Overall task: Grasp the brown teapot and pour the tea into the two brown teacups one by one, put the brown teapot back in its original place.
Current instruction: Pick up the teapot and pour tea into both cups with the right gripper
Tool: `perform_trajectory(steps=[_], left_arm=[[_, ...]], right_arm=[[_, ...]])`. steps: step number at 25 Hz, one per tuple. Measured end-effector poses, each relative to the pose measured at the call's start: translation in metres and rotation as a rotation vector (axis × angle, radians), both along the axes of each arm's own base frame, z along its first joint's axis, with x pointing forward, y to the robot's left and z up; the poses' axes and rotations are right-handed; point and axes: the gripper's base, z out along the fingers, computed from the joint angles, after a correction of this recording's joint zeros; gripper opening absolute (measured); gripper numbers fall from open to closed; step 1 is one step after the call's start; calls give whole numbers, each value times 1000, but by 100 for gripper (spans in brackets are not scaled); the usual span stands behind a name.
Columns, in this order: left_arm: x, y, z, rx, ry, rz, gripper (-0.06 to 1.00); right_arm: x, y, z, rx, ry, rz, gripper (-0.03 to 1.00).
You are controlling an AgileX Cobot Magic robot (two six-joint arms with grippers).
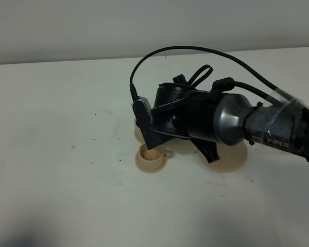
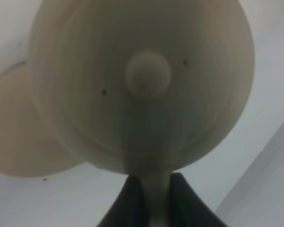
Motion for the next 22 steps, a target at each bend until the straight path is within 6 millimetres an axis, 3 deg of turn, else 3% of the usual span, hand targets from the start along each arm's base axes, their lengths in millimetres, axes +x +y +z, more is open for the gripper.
perform_trajectory(steps=[22], left_arm=[[0,0,0,0,0,0,32]], right_arm=[[-3,7,2,-19,-32,74,11]])
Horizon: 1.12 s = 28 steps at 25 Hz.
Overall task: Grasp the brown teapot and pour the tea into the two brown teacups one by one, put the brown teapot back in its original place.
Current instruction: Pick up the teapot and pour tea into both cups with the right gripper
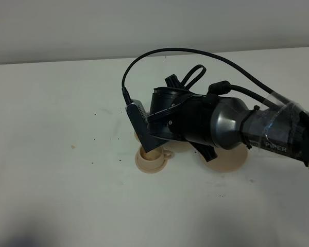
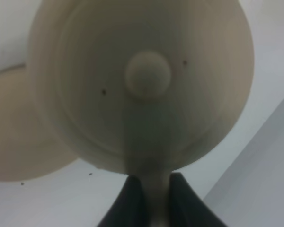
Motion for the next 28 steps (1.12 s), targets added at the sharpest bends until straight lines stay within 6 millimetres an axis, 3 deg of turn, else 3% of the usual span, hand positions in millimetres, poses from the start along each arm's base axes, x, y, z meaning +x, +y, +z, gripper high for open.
perform_trajectory(steps=[9,28], left_arm=[[0,0,0,0,0,0,32],[0,0,0,0,0,0,32]], right_arm=[[3,1,-9,-43,-13,20,11],[-4,9,-5,-106,-77,102,11]])
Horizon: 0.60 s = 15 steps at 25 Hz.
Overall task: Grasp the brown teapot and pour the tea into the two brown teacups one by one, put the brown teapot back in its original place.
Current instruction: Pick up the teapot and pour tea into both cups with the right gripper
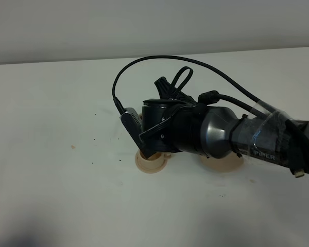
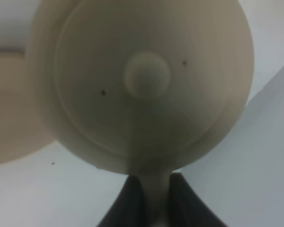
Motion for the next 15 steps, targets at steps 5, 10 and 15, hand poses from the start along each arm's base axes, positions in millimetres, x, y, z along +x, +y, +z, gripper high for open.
perform_trajectory(steps=[5,10,15], left_arm=[[0,0,0,0,0,0,32],[0,0,0,0,0,0,32],[0,0,0,0,0,0,32]], right_arm=[[0,0,1,-16,-15,8,11],[0,1,1,-24,-18,22,11],[1,1,2,-44,-28,43,11]])
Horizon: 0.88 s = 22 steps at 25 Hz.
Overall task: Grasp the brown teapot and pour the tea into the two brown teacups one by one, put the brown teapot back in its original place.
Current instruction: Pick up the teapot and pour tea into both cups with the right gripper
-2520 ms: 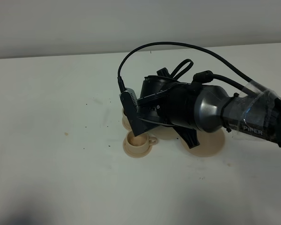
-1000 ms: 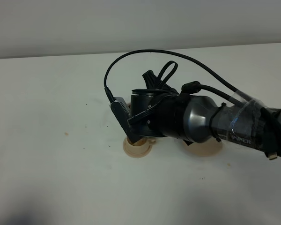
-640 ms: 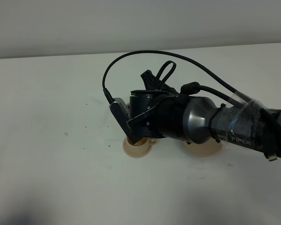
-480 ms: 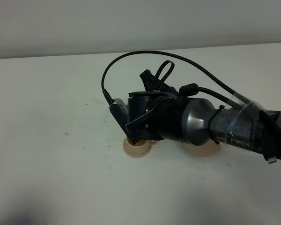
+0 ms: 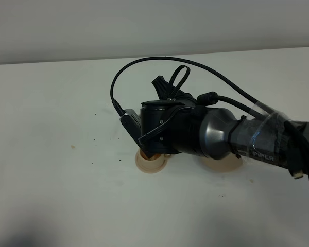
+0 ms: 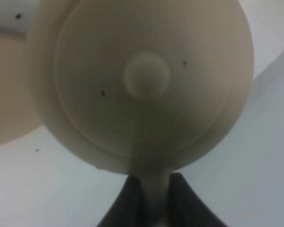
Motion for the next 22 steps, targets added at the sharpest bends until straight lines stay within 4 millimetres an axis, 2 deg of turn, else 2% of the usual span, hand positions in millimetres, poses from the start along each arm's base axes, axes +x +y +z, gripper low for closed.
perform_trajectory(steps=[22], left_arm=[[0,0,0,0,0,0,32]], right_arm=[[2,2,1,-40,-18,64,11]])
